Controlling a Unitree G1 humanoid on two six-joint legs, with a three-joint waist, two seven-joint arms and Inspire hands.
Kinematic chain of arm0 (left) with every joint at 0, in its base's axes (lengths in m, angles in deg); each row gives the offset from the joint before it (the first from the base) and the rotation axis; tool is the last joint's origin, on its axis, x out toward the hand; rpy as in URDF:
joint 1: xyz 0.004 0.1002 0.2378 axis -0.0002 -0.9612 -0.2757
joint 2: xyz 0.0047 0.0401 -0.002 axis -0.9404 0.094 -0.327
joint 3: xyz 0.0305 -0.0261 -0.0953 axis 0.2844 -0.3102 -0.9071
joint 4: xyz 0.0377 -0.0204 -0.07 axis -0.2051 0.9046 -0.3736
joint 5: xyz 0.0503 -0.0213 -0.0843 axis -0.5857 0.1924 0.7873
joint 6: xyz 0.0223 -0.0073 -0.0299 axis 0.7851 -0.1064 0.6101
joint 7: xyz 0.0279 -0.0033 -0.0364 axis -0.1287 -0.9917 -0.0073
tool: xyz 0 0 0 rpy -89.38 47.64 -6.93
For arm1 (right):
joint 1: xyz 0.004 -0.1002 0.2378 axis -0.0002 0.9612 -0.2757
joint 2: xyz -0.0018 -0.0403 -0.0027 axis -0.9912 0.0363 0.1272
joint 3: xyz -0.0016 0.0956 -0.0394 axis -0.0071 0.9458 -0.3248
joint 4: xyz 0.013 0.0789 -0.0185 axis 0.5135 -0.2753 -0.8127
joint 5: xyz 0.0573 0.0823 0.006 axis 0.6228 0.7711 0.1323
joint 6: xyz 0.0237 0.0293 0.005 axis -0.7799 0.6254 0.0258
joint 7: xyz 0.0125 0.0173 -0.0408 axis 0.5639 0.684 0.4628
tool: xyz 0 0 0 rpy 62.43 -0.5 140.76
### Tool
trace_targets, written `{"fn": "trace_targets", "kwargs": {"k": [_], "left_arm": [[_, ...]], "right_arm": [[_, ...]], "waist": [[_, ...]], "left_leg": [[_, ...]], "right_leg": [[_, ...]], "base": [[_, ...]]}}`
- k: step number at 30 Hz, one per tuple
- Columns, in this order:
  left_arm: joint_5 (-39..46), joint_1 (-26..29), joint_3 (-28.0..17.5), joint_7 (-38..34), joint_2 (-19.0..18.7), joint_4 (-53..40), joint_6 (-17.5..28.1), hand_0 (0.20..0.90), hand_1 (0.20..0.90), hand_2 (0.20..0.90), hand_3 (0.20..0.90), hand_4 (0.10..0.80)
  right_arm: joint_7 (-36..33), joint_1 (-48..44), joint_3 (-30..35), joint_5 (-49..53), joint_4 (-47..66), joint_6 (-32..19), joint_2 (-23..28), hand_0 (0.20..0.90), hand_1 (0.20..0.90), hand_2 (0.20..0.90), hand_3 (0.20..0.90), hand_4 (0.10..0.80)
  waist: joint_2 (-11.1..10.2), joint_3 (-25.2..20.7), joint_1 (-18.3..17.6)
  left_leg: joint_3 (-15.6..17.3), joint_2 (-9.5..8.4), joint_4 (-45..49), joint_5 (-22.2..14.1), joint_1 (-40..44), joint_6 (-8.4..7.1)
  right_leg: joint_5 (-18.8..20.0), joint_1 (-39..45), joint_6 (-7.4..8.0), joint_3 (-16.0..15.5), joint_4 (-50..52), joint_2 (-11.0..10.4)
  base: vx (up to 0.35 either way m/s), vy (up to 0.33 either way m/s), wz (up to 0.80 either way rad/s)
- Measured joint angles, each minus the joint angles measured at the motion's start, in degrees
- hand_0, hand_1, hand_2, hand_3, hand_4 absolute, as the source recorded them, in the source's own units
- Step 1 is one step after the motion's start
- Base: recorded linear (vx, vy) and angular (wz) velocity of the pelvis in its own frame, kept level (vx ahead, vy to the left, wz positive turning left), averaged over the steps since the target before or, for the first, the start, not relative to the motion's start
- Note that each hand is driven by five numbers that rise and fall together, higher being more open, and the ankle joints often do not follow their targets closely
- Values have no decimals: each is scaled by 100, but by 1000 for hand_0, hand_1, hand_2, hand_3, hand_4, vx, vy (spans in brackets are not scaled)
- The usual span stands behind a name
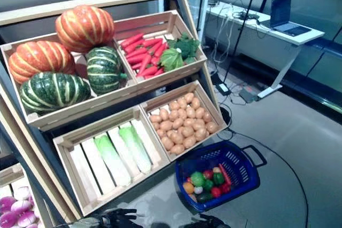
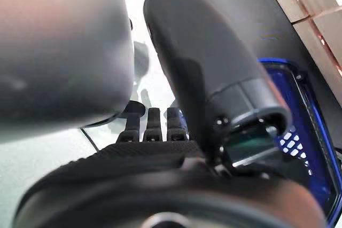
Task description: Put vegetables into the basket
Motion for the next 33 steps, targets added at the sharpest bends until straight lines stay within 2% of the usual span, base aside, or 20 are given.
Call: {"fn": "trace_targets", "kwargs": {"k": [9, 13, 19, 21, 24, 27, 31, 33], "left_arm": [[-161, 0, 12, 6, 0, 72, 0, 900, 900, 900, 900, 800], [-502, 3, 29, 23, -3, 74, 5, 900, 900, 900, 900, 800], [-606, 39, 237, 408, -70, -147, 48, 900, 900, 900, 900, 800], [-533, 43, 233, 566, -103, -468, 54, 900, 900, 900, 900, 800], [-446, 45, 489, 774, -283, -1480, 44, 900, 900, 900, 900, 800], [-355, 69, 496, 927, -464, -2318, 50, 900, 900, 900, 900, 800], [-355, 204, 544, 1098, -1056, -3802, 32, 900, 900, 900, 900, 800], [-355, 311, 429, 1164, -1347, -4412, 28, 900, 900, 900, 900, 800]], "right_arm": [[0, -6, 0, -1, 0, 0, 0, 900, 900, 900, 900, 800], [0, -7, -2, 0, 0, 1, -1, 900, 900, 900, 900, 800], [0, -17, -8, -2, 14, 15, 4, 900, 900, 900, 900, 800], [0, -23, -8, -2, 60, 47, 11, 900, 900, 900, 900, 800], [0, -18, -16, -3, 159, 131, 49, 900, 900, 900, 900, 800], [0, -12, -21, -2, 250, 179, 87, 900, 900, 900, 900, 800], [-1, 12, -19, 2, 340, 189, 158, 900, 900, 900, 900, 800], [-1, 18, -20, 1, 339, 187, 195, 900, 900, 900, 900, 800]], "waist": [[-11, 15, -1], [-28, 25, -4], [-34, 58, -9], [-28, 102, -9], [5, 148, -8], [54, 179, -13], [133, 232, -9], [161, 242, 7]], "left_leg": [[1, 1, 0, 0, -6, -1], [1, 1, 0, 0, -5, -1], [8, 0, 1, 1, -9, -2], [14, 0, 0, 3, -13, -2], [15, 0, -1, 3, -26, -3], [16, 0, 0, 2, -26, -5], [14, 2, 0, 13, -29, -21], [10, 2, 0, 15, -26, -25]], "right_leg": [[-1, -7, 0, 0, 0, 0], [-1, -7, 0, 0, 0, 0], [-1, -31, -1, 4, 0, -1], [1, -22, 0, 7, 0, -3], [3, -32, -1, 16, 0, -1], [16, -34, 22, 20, 0, -1], [16, -36, 23, 21, -1, 2], [16, -29, 24, 18, -2, 1]], "base": [[0, 0, 0], [0, 0, 0], [0, 0, 0], [0, 0, 0], [0, 0, 0], [0, 0, 0], [0, 0, 0], [0, 0, 0]]}}
